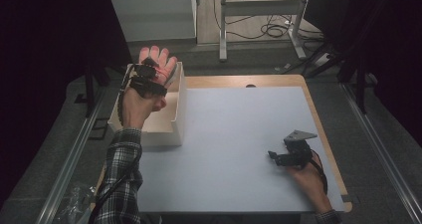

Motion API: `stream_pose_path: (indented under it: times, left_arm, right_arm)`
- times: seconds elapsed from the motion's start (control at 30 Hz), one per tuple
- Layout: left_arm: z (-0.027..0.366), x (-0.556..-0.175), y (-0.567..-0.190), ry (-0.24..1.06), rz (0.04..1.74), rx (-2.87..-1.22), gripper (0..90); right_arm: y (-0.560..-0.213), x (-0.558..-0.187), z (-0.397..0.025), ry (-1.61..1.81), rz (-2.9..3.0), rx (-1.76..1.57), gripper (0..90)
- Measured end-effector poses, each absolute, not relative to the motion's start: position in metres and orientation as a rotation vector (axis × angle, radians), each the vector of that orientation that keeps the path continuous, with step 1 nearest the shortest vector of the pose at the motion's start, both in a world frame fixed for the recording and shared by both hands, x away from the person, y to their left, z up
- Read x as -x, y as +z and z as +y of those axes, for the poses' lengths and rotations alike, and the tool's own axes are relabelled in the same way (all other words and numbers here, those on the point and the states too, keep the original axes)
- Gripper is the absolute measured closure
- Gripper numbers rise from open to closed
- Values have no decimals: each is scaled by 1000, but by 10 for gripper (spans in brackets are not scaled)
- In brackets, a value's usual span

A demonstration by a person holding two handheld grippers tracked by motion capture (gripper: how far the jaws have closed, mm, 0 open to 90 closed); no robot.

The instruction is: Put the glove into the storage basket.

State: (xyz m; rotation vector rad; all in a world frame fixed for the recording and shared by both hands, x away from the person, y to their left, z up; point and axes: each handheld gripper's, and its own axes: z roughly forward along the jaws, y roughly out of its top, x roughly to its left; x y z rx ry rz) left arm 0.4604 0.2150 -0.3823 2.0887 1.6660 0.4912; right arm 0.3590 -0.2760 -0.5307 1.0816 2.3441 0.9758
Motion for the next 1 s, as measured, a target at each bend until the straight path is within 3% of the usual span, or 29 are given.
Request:
stream_pose_path:
  times: [0.53, 1.0]
  left_arm:
    - [216, -476, -434, 480, 1731, -2086, 367]
    - [210, -491, -472, 380, 1817, -2148, 341]
  right_arm:
    - [-531, -359, -276, 977, 2344, -1082, 185]
    - [-531, -359, -276, 977, 2344, -1081, 185]
